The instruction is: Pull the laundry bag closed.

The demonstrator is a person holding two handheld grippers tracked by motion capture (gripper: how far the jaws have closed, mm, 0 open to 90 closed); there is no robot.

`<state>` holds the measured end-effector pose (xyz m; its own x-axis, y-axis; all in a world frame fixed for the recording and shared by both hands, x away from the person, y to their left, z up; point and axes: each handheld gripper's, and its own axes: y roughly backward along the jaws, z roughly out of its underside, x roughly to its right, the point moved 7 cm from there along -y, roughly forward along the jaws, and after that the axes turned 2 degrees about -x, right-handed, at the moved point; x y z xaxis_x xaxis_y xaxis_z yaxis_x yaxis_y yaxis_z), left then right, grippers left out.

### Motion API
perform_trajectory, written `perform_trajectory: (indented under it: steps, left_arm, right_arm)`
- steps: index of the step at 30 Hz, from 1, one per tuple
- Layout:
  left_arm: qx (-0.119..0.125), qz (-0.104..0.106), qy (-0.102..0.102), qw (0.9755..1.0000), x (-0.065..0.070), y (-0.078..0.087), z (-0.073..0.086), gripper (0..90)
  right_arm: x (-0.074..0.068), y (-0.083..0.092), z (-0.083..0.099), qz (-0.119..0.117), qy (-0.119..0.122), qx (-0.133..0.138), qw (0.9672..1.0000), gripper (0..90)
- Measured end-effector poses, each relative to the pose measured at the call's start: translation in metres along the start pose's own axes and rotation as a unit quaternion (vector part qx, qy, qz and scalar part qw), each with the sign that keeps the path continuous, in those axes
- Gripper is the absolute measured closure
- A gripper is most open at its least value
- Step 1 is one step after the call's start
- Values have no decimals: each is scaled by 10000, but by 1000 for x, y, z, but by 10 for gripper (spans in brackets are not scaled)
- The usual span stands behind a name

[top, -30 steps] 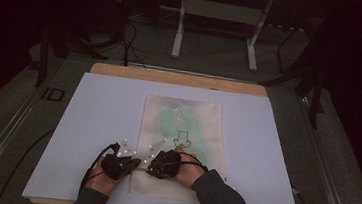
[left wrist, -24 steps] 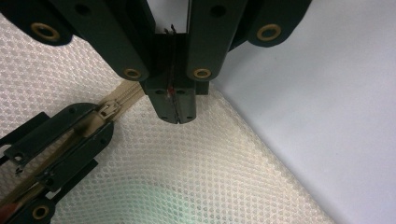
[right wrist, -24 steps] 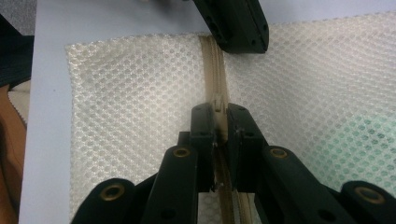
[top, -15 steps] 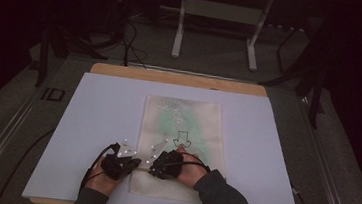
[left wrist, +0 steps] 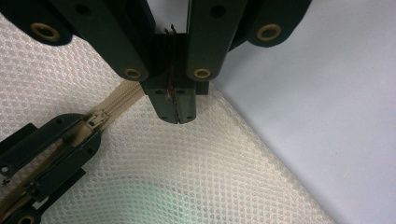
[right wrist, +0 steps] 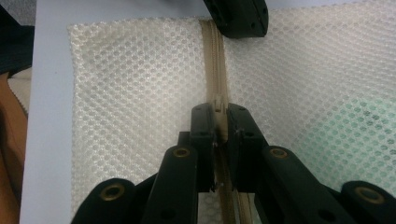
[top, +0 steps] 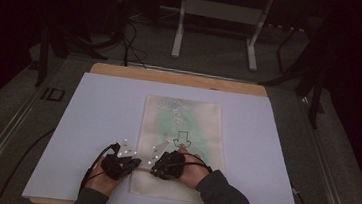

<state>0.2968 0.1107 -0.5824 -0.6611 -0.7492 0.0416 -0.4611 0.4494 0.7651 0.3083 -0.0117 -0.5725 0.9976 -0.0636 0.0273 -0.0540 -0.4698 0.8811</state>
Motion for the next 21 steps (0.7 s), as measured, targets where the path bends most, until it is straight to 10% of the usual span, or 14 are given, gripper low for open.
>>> perform_trajectory:
  steps: [21]
  left_arm:
    - [-14,-23,-14,10000,0,0,0,893]
  right_arm:
    - [0,5,7,4,35,-72,10000,825]
